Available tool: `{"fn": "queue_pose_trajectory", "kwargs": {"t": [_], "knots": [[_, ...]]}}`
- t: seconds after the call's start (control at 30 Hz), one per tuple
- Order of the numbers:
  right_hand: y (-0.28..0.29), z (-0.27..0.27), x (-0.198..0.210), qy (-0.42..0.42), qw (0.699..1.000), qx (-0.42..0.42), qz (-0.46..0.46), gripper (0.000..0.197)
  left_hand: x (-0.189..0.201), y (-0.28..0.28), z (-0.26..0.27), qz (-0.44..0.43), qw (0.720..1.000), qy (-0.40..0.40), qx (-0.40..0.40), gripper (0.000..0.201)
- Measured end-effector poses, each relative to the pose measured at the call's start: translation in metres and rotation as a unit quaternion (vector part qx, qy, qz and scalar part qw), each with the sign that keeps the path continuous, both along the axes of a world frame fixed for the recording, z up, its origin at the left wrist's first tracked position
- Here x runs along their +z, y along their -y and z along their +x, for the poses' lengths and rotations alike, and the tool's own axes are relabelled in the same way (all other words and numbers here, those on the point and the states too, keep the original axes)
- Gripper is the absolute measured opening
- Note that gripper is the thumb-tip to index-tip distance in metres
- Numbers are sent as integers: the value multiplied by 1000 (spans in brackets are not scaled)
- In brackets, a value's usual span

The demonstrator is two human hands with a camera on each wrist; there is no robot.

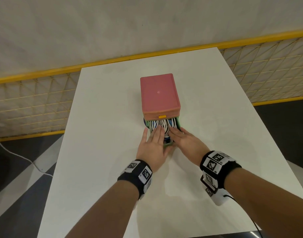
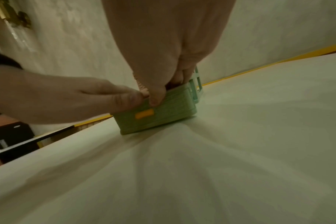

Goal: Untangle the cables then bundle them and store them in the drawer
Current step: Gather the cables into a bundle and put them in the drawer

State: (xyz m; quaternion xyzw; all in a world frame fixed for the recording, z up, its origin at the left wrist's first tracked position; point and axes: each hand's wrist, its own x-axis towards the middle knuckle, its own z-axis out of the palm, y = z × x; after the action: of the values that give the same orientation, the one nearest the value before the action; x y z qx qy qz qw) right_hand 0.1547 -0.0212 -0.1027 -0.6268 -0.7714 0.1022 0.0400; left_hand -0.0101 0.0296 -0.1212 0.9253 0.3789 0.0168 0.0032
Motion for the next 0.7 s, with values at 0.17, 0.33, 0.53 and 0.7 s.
{"fn": "queue_pose_trajectory", "kwargs": {"t": [0.17, 0.33, 0.53, 0.7], "knots": [[-19, -1, 15, 38, 999, -13, -17, 55, 6, -17, 12, 22, 1000, 16, -4, 68], [-42, -8, 7, 14, 998, -62, 11, 28, 4, -25, 4, 63, 996, 57, -11, 56], [-38, -17, 2, 7, 994, -97, 52, 13, 6, -30, 1, 80, 997, 16, -1, 54], [-44, -15, -2, 29, 991, -101, 86, 19, 32, -40, -6, 75, 975, 202, 62, 39]]}}
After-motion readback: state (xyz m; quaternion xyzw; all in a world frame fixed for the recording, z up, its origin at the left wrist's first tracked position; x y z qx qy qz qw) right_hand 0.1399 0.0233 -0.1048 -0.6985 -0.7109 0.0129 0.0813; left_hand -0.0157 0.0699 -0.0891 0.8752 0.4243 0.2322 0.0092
